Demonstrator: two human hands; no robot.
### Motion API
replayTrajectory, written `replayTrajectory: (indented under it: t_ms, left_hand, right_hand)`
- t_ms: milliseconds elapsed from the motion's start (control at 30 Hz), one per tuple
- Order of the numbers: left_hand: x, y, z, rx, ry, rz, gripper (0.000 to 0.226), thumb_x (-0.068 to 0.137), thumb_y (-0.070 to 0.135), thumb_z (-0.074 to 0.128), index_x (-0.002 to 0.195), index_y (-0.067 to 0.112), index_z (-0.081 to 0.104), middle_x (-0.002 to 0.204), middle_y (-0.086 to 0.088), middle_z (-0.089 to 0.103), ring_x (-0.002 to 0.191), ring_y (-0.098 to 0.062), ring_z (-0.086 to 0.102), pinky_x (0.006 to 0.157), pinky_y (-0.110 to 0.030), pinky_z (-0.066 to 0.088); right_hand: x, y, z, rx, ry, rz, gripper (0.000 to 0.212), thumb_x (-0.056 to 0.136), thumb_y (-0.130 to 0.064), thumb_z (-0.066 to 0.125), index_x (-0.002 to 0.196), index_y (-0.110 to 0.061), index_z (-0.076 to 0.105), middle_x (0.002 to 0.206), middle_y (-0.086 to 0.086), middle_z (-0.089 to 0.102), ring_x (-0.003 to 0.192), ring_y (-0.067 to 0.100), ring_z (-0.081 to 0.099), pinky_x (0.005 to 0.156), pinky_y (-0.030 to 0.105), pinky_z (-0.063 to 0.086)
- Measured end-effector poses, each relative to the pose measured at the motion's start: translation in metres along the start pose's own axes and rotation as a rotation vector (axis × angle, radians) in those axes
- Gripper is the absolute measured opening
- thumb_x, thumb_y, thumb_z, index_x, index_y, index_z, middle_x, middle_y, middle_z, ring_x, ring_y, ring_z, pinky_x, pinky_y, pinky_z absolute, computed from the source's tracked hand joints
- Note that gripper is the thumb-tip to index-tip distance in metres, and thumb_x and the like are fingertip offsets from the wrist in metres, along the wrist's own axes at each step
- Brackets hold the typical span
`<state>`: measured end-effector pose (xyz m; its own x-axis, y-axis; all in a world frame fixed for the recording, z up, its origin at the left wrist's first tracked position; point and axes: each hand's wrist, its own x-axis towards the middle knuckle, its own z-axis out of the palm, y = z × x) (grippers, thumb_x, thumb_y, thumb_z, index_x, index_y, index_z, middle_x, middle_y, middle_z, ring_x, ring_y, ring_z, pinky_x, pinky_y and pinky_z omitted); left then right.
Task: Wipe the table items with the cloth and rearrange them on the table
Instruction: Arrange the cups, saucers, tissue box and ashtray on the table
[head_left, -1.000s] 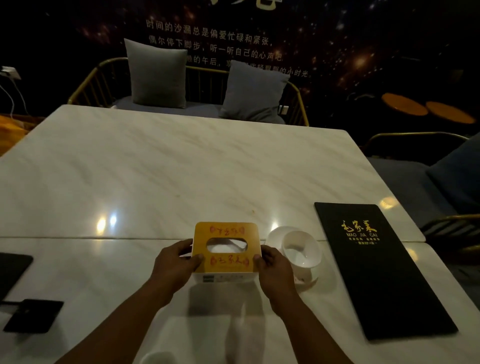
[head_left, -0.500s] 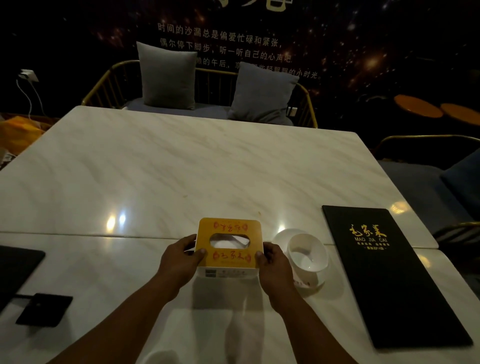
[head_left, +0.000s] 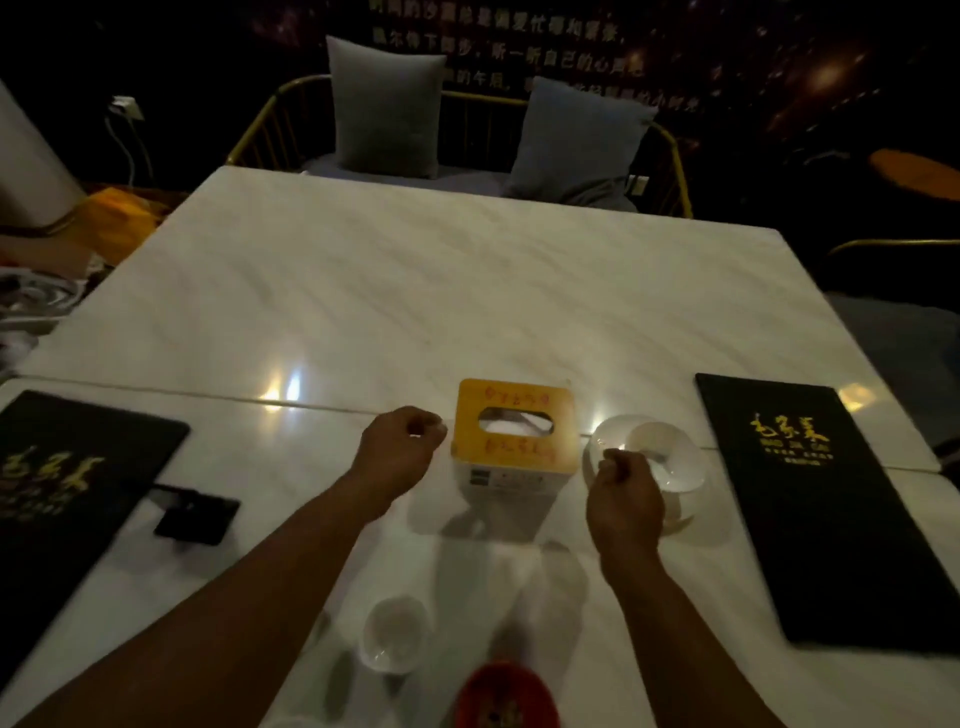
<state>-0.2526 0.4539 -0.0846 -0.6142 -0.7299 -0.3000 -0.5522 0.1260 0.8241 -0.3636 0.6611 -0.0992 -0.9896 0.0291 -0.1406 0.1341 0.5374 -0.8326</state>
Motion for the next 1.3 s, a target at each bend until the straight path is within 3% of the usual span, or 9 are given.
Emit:
replayTrajectory:
  t_ms: [133, 333, 533, 667, 767, 900, 1067, 1200, 1300]
  left_hand:
    - [-0.024, -0.010, -0.044, 0.153, 0.027, 0.049, 0.037, 0.095, 0.045, 0.058, 0.079, 0.014, 0.071, 0.083, 0.000, 0.073, 0.086, -0.018, 0.067, 0.082, -0.035, 0.054]
    - [-0.076, -0.039, -0.105, 0.324, -0.030, 0.110, 0.013, 0.091, 0.034, 0.066, 0.099, 0.023, 0.067, 0.090, 0.004, 0.068, 0.085, -0.013, 0.065, 0.079, -0.031, 0.055]
    - [-0.153, -0.096, -0.127, 0.580, -0.067, -0.027, 0.016, 0.090, 0.034, 0.068, 0.097, 0.020, 0.067, 0.089, 0.005, 0.063, 0.086, -0.012, 0.061, 0.080, -0.028, 0.052]
    - [-0.192, -0.144, -0.134, 0.536, 0.134, -0.145, 0.013, 0.088, 0.029, 0.068, 0.098, 0.019, 0.068, 0.102, -0.002, 0.069, 0.088, -0.015, 0.060, 0.079, -0.028, 0.051]
    - [-0.213, -0.173, -0.142, 0.469, 0.243, -0.240, 0.031, 0.086, 0.026, 0.070, 0.115, 0.018, 0.064, 0.117, -0.006, 0.063, 0.103, -0.022, 0.061, 0.085, -0.031, 0.049]
    - [-0.223, -0.198, -0.158, 0.424, 0.301, -0.358, 0.055, 0.080, 0.022, 0.070, 0.132, 0.019, 0.053, 0.132, -0.014, 0.047, 0.116, -0.034, 0.053, 0.093, -0.043, 0.051]
    - [-0.204, -0.213, -0.174, 0.429, 0.178, -0.478, 0.078, 0.082, 0.025, 0.068, 0.150, 0.022, 0.030, 0.137, -0.020, 0.040, 0.119, -0.039, 0.051, 0.096, -0.045, 0.049]
    - [-0.180, -0.223, -0.185, 0.460, 0.054, -0.474, 0.080, 0.088, 0.028, 0.063, 0.155, 0.026, 0.019, 0.144, -0.019, 0.037, 0.124, -0.039, 0.048, 0.098, -0.044, 0.046]
    - [-0.163, -0.230, -0.194, 0.481, -0.069, -0.459, 0.077, 0.094, 0.031, 0.058, 0.156, 0.031, 0.013, 0.149, -0.019, 0.030, 0.124, -0.039, 0.048, 0.097, -0.043, 0.047]
  right_hand:
    - [-0.042, 0.008, -0.006, 0.051, -0.101, -0.041, 0.013, 0.099, -0.020, 0.051, 0.096, -0.022, 0.064, 0.088, 0.000, 0.069, 0.088, 0.023, 0.063, 0.070, 0.030, 0.042]
    - [-0.121, 0.011, -0.002, -0.222, -0.494, -0.136, 0.014, 0.089, -0.015, 0.060, 0.094, -0.026, 0.067, 0.088, -0.004, 0.071, 0.083, 0.016, 0.067, 0.075, 0.036, 0.057]
    - [-0.213, 0.030, 0.000, -0.403, -0.811, -0.246, 0.011, 0.092, -0.030, 0.063, 0.100, -0.028, 0.070, 0.094, -0.009, 0.072, 0.081, 0.005, 0.064, 0.072, 0.022, 0.052]
    - [-0.252, 0.039, 0.007, -0.446, -0.814, -0.458, 0.010, 0.094, -0.028, 0.058, 0.097, -0.024, 0.067, 0.094, -0.007, 0.068, 0.083, 0.009, 0.062, 0.075, 0.022, 0.048]
    - [-0.269, 0.028, 0.017, -0.438, -0.792, -0.621, 0.014, 0.095, -0.027, 0.055, 0.101, -0.023, 0.068, 0.099, -0.005, 0.065, 0.086, 0.010, 0.058, 0.076, 0.022, 0.045]
    - [-0.288, 0.002, 0.041, -0.499, -0.811, -0.836, 0.027, 0.095, -0.033, 0.049, 0.111, -0.023, 0.068, 0.108, 0.001, 0.069, 0.097, 0.023, 0.064, 0.085, 0.040, 0.052]
    - [-0.297, 0.000, 0.077, -0.786, -0.909, -1.020, 0.030, 0.096, -0.035, 0.043, 0.108, -0.017, 0.063, 0.108, 0.007, 0.067, 0.098, 0.033, 0.065, 0.080, 0.038, 0.047]
    - [-0.304, 0.010, 0.108, -0.997, -1.012, -0.909, 0.040, 0.096, -0.043, 0.036, 0.120, -0.018, 0.055, 0.121, 0.009, 0.060, 0.109, 0.034, 0.059, 0.090, 0.046, 0.042]
    - [-0.313, 0.015, 0.121, -1.055, -1.007, -0.863, 0.038, 0.095, -0.038, 0.036, 0.117, -0.014, 0.056, 0.120, 0.011, 0.060, 0.107, 0.036, 0.060, 0.082, 0.043, 0.035]
